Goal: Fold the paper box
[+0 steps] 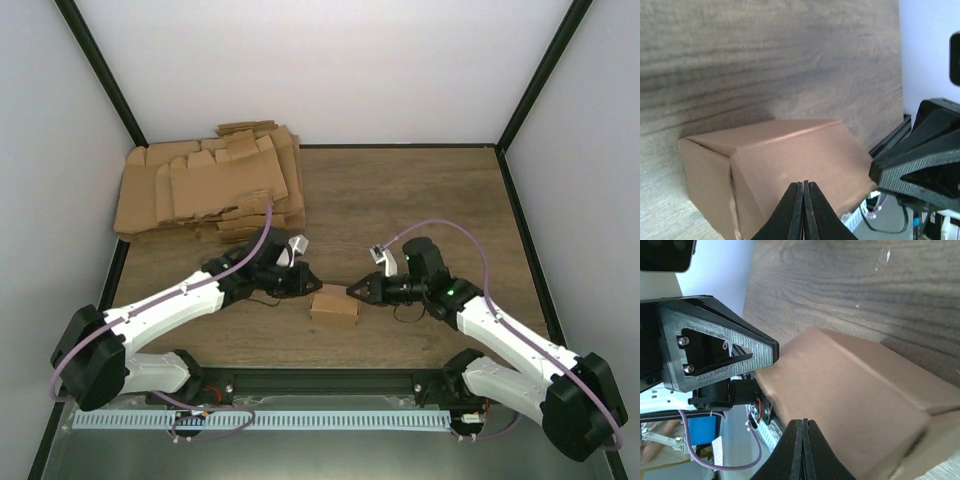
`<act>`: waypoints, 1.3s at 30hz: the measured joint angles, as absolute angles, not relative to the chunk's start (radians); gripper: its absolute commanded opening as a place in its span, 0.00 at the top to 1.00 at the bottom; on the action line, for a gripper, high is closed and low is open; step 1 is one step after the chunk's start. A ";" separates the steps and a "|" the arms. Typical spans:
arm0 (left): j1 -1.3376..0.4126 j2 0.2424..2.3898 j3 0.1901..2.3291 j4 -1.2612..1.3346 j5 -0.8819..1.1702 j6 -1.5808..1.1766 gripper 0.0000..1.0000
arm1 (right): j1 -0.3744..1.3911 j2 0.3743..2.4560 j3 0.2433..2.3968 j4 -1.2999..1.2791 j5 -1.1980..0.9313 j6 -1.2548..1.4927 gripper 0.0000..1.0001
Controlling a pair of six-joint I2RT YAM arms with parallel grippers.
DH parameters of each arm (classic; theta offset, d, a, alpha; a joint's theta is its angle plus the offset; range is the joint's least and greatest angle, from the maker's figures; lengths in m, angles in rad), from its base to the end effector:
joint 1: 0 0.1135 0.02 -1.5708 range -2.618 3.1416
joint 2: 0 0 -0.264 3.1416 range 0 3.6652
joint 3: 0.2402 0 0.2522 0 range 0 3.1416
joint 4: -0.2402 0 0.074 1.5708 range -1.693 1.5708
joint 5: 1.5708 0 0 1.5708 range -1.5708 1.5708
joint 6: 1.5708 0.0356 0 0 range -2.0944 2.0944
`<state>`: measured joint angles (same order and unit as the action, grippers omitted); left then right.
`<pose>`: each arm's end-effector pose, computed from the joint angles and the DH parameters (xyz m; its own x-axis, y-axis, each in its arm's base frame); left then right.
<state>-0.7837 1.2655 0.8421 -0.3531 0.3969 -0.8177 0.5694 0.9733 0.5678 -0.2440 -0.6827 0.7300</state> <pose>0.1779 -0.1967 0.2445 -0.9569 0.0038 -0.2902 0.2167 0.6745 -0.7057 0.1573 0.1274 0.2288 -0.9407 0.0122 -0.3390 -0.2873 0.5025 0.8154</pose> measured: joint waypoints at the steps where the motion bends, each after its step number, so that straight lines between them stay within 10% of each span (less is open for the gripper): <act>1: -0.784 1.267 0.818 -0.330 0.413 -0.822 0.96 | 0.563 0.973 0.541 -0.219 -0.701 0.738 0.99; 15: -0.783 1.279 0.612 -0.151 0.490 -0.877 0.92 | 0.545 0.938 0.338 -0.039 -0.742 0.785 0.99; 22: -0.783 1.243 0.758 -0.266 0.426 -0.785 0.56 | 0.545 0.937 0.528 -0.223 -0.680 0.632 0.75; 31: -0.797 1.118 0.853 -0.465 0.411 -0.616 0.13 | 0.666 0.910 0.712 -0.446 -0.666 0.403 0.06; 39: -0.925 1.127 0.897 -0.544 0.298 -0.418 0.00 | 0.782 0.918 0.716 -0.532 -0.471 0.459 0.00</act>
<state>-0.9253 1.1267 0.8970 -0.5438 0.2981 -0.4175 0.7822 0.9180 0.7162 -0.5316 -0.4709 0.4595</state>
